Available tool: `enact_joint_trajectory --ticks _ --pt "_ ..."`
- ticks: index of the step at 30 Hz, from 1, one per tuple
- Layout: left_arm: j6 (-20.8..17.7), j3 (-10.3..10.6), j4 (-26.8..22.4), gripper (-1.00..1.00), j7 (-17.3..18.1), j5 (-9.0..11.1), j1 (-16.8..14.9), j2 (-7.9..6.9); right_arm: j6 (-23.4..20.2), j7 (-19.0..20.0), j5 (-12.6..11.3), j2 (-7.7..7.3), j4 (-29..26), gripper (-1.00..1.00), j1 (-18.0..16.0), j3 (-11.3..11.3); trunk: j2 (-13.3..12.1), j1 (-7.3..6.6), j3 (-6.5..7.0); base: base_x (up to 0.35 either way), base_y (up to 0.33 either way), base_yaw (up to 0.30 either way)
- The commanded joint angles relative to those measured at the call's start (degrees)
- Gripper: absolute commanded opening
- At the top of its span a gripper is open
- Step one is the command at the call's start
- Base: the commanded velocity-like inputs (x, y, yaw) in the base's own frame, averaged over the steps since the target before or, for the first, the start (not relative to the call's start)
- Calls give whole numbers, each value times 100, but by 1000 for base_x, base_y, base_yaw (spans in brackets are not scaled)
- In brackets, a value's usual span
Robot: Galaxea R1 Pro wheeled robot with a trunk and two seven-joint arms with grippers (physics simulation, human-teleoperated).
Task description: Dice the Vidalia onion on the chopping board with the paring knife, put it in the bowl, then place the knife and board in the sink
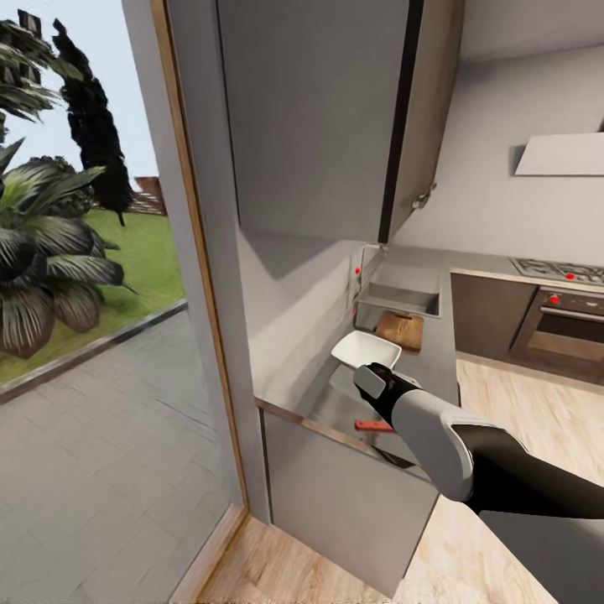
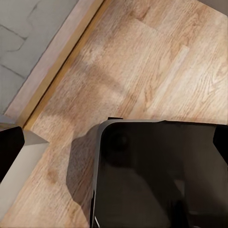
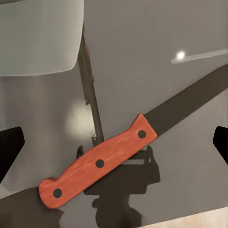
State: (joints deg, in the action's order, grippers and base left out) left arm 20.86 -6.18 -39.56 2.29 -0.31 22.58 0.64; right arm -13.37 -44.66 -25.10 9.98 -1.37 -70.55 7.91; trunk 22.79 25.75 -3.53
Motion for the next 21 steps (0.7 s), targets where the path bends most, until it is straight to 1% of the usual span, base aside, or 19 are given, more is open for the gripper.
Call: enact_joint_trajectory --ticks 1,21 --pt "6 -24 -8 100 25 -4 1 6 -60 -22 54 2 -13 100 -3 44 13 4 -21 0 0 0" --pt "6 -24 -8 100 25 -4 1 6 -60 -16 54 2 -12 100 -3 44 13 4 -199 0 0 0"
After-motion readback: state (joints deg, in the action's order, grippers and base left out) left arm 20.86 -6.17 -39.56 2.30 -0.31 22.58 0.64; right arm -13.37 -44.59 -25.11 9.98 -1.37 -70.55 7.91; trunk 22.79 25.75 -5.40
